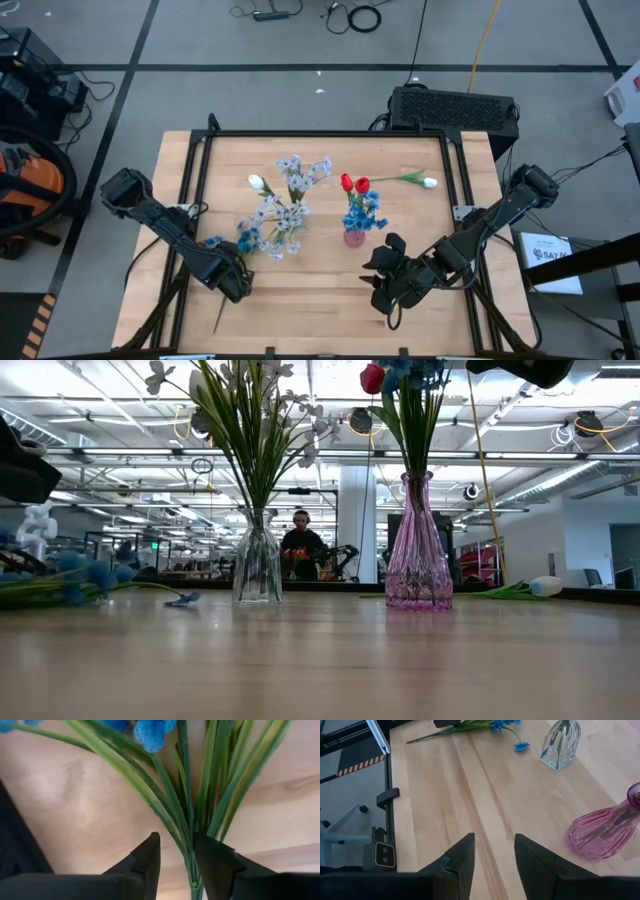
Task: Sort flowers into vase by color
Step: Put the blue flowers into the pink vase
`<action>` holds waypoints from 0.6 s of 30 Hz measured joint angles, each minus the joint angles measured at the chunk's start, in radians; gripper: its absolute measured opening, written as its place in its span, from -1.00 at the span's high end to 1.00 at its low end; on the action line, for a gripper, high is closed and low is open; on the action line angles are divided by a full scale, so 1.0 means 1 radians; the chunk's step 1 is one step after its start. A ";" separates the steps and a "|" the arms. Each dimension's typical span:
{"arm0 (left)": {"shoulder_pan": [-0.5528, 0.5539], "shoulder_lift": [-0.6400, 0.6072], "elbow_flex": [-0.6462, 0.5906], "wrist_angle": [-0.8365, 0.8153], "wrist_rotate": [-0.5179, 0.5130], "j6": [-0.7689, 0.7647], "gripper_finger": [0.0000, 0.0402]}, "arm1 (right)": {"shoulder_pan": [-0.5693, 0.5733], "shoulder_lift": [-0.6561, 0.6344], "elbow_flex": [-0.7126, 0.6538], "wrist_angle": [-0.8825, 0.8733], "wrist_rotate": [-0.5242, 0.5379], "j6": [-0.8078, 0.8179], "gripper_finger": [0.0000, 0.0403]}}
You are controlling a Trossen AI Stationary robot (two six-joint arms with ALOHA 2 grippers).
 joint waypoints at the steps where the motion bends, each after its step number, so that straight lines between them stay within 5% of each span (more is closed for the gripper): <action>1: 0.000 0.000 0.000 -0.001 0.016 0.000 0.36 | 0.000 0.000 0.000 0.002 0.000 0.000 0.36; 18: -0.019 -0.136 0.002 0.014 0.069 -0.067 0.35 | 0.000 0.000 0.000 0.002 0.000 0.018 0.36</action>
